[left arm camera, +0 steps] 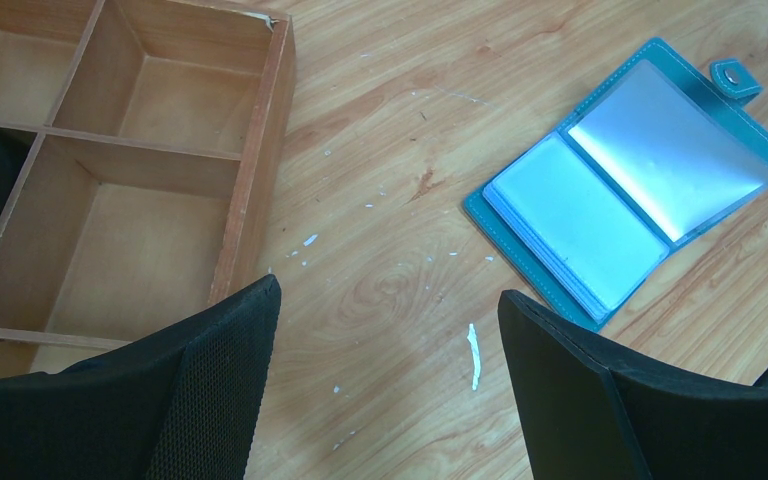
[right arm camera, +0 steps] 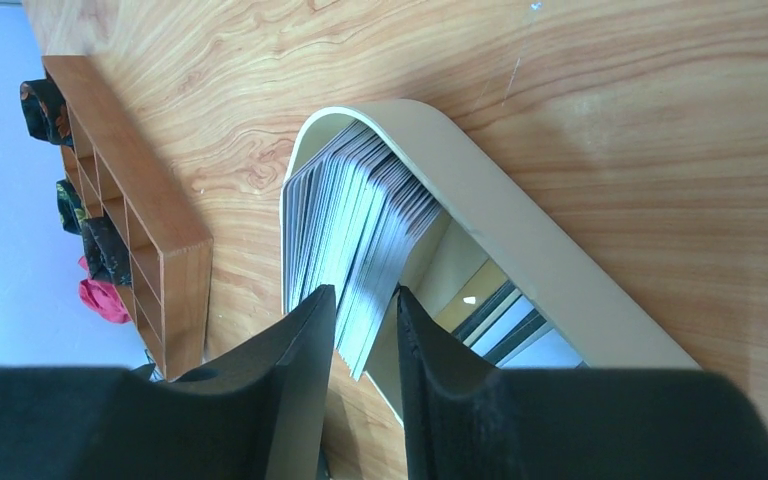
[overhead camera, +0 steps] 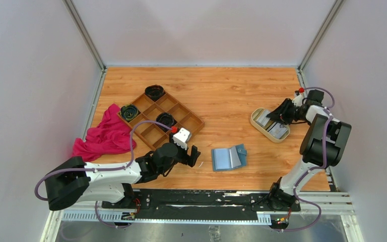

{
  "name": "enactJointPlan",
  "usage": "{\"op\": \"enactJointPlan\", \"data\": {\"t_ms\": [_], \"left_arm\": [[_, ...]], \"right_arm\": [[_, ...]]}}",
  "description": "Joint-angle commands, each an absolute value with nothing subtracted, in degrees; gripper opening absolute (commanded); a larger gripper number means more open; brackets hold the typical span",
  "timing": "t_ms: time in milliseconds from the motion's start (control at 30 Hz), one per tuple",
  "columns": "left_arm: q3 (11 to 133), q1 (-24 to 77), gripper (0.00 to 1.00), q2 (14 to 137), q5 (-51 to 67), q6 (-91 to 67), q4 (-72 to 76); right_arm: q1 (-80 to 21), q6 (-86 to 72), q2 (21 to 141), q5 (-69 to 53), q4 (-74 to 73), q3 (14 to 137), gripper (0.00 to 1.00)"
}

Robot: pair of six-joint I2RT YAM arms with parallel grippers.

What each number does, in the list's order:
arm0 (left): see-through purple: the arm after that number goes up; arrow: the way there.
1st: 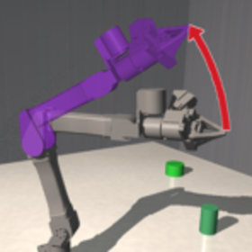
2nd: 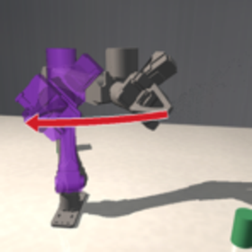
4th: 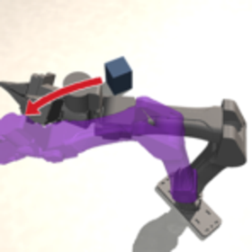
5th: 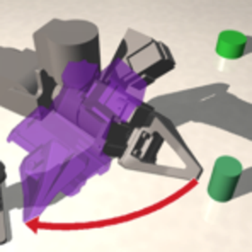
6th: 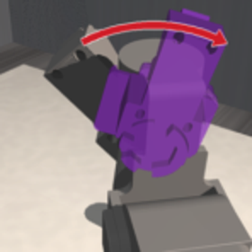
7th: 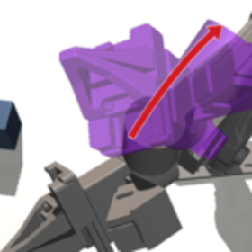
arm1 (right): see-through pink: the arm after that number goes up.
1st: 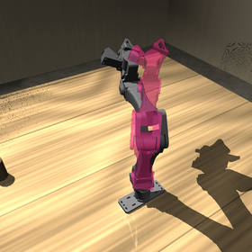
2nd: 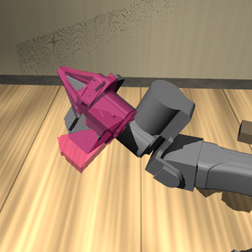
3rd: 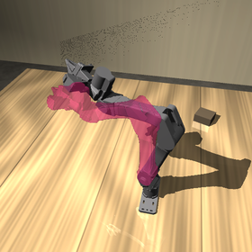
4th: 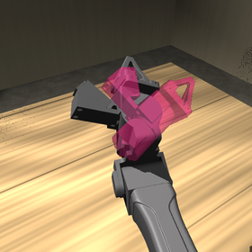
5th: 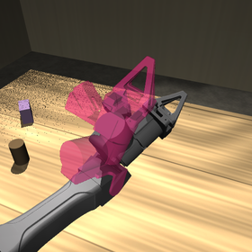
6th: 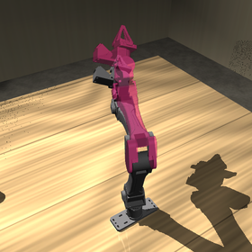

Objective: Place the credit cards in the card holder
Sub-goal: Move the storage box to the center of the board.

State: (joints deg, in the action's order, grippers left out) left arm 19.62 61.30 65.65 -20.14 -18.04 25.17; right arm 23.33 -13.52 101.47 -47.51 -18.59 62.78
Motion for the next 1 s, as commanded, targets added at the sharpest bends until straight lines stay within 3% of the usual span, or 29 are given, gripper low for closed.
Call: {"op": "enactJointPlan", "data": {"t_ms": [0,133,400,600,967], "left_arm": [[20.58,61.35,0.85,65.76,-21.09,-18.16,25.93],[20.71,61.35,0.85,65.90,-21.09,-18.11,25.93],[20.83,61.35,0.85,66.17,-21.01,-18.11,25.93],[20.92,61.37,0.85,66.20,-20.95,-18.11,25.88],[20.87,61.37,0.85,65.77,-20.27,-18.27,25.99]], "right_arm": [[22.71,-12.73,99.83,-48.39,-18.76,62.28,0.31],[22.68,-12.09,100.81,-46.97,-19.41,62.42,0.24],[22.74,-10.66,103.76,-44.67,-21.82,63.74,0.21],[22.75,-9.63,103.13,-46.59,-22.04,64.04,0.01],[22.45,-7.47,100.48,-46.83,-22.28,64.12,0.00]]}}
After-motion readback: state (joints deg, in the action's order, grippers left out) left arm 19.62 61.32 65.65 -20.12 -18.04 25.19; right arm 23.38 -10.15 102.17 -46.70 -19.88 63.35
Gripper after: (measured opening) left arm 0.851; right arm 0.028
